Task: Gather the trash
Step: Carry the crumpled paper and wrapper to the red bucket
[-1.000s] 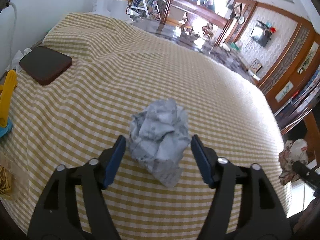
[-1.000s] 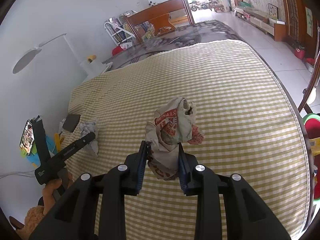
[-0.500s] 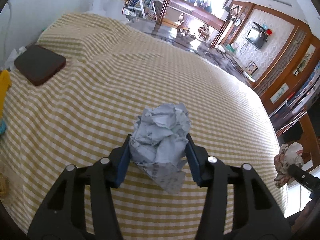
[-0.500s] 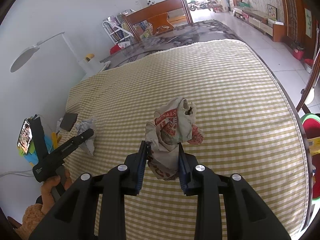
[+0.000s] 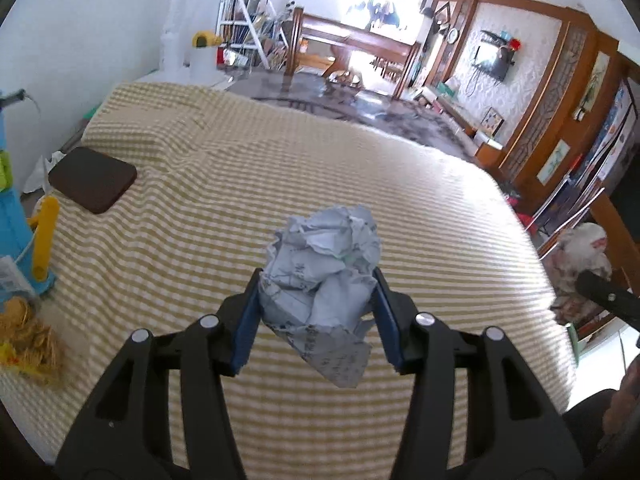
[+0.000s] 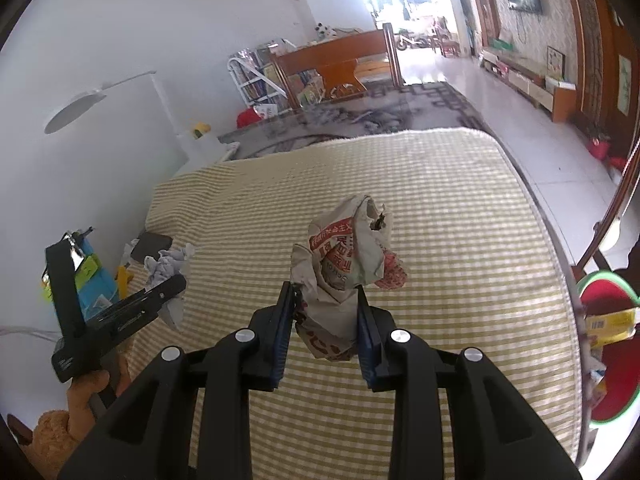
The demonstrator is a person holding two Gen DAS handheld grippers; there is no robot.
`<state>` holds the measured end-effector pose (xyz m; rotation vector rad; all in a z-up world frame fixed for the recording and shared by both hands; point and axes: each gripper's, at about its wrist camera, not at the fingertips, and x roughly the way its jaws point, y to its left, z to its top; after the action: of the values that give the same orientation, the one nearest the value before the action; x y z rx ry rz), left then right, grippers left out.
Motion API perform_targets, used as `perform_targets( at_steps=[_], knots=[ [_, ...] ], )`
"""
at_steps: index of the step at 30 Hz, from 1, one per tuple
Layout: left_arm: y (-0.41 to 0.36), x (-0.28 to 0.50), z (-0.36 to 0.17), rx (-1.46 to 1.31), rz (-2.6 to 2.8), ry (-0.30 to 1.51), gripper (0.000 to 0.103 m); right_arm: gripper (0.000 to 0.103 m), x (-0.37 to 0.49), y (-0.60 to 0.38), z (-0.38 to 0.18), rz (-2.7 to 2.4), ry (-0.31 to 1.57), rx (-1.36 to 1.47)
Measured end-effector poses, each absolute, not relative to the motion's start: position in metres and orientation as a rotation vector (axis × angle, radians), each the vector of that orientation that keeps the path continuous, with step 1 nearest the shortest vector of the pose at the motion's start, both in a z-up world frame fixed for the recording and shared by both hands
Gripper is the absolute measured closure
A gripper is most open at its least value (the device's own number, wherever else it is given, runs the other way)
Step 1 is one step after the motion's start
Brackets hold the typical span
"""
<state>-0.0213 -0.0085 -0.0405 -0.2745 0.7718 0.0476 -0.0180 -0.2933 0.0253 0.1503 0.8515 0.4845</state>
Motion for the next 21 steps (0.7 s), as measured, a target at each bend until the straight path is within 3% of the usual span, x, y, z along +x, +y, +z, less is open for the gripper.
perform_targets(
  at_steps=[9,21],
  knots=[
    [-0.082,-0.031,-0.009,-0.196,-0.074,0.755,0.054,0.074,-0.042,-0.347,0.059,0.439,0.796,0.077],
    [-0.176,-0.027,0.030,-0.095,-0.213,0.691,0.054,0.074,-0.061,-0.442,0.047,0.320,0.747,0.246]
  ],
)
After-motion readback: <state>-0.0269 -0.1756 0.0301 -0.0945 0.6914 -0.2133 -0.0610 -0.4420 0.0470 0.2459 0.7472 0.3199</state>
